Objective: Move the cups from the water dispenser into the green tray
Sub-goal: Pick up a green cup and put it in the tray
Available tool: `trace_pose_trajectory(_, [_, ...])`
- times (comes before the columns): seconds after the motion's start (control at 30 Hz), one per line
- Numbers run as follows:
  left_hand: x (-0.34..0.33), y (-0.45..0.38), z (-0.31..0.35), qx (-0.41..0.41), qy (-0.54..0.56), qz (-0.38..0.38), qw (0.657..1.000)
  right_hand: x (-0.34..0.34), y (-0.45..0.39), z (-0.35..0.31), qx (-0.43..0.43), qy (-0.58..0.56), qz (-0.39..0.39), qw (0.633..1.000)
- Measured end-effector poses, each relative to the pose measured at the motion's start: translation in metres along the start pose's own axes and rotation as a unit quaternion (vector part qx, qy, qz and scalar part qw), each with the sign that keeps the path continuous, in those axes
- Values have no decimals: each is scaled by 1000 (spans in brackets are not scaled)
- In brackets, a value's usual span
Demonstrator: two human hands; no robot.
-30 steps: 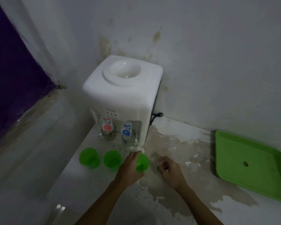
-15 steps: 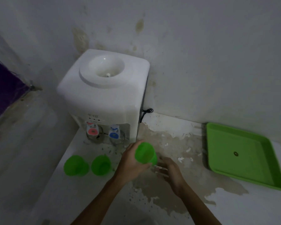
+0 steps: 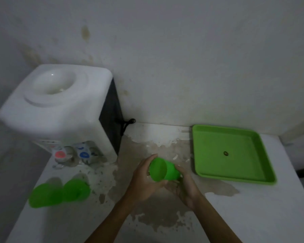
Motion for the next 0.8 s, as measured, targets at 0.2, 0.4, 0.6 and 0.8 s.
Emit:
trace_pose_trajectory(0.2, [-67,-16,13,9,-13,-6,1000,79,7,-78,192,117,108,968])
trace_pose_trajectory(0.4, [-128,-34,20,34,-44,-17,998,138,3,-151,401,352,198,822])
trace_pose_trajectory(0.6, [-152,-45,16,73,-54,-20,996,140,-13,-171,472,488,181,711])
trace_pose_trajectory(0.8, [-156,-49,7,89,-75,-19,993,142,-38,-158,458,567,160,666])
Point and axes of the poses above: each hand's wrist, its own y-axis away from the middle knuckle, its own x-axis out of the back of the hand, z = x × y, the point moved 8 cm from there along -y, towards the middle knuckle, and after that the axes turned 8 degrees about z, right-handed, at the moved point
